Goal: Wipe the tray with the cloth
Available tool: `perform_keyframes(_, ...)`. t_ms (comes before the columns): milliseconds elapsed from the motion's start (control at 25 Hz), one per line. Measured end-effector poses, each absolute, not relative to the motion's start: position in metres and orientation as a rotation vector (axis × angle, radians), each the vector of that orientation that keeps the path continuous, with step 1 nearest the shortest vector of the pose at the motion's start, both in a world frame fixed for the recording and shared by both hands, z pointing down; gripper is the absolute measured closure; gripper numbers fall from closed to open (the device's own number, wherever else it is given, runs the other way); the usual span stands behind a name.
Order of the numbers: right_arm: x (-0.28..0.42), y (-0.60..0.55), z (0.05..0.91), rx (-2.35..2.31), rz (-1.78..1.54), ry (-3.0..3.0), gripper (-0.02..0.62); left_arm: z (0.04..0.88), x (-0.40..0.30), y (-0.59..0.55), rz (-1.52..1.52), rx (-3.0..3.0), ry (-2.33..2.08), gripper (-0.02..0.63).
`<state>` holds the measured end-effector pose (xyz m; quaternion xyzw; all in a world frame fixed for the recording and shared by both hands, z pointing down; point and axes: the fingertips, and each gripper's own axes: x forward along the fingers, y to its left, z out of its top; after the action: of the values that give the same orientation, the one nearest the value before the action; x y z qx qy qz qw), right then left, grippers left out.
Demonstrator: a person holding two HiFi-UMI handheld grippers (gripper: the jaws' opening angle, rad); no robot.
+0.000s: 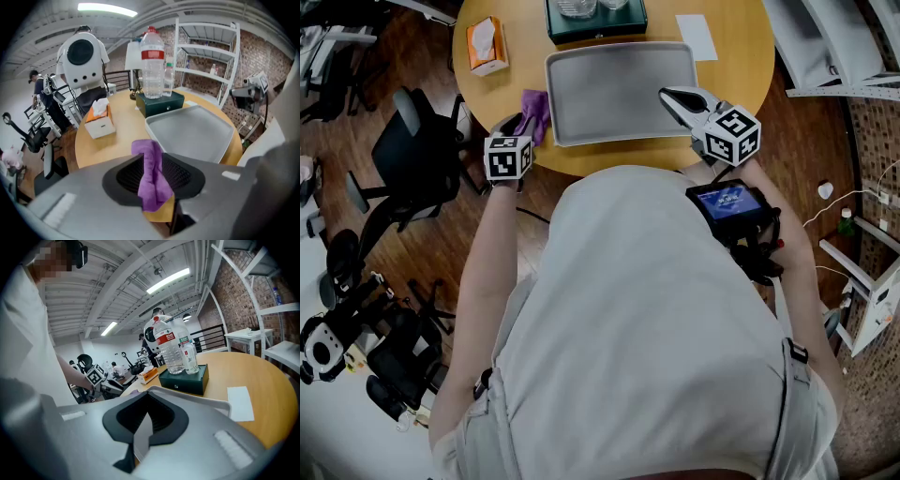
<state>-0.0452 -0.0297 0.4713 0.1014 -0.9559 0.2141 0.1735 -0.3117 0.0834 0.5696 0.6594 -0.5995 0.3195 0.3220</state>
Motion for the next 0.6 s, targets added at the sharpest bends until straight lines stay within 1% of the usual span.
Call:
perform_keyframes(120, -0.038, -0.036, 0.473, 0.318, 0.613, -2.701, 0.594, 0.6, -0.313, 0.086, 0.955, 1.691, -1.467, 0.462)
perform_keyframes(400, -0.026, -0.039, 0.476, 0.382, 0.631, -2.679, 0.594, 0.65, -0.318, 0.087, 1.192, 1.664, -1.324, 0.462)
perform_keyframes(480, -0.023, -0.038, 0.475, 0.398, 0.631, -2.676, 0.594, 0.659, -0.323, 0.092, 1.227, 1.653, -1.311, 0.522)
perform_keyframes(600, -0.021, -0.04, 0.476, 0.407, 0.634, -2.673, 0.594, 0.663, -0.321, 0.096, 1.247, 1.659, -1.285, 0.537)
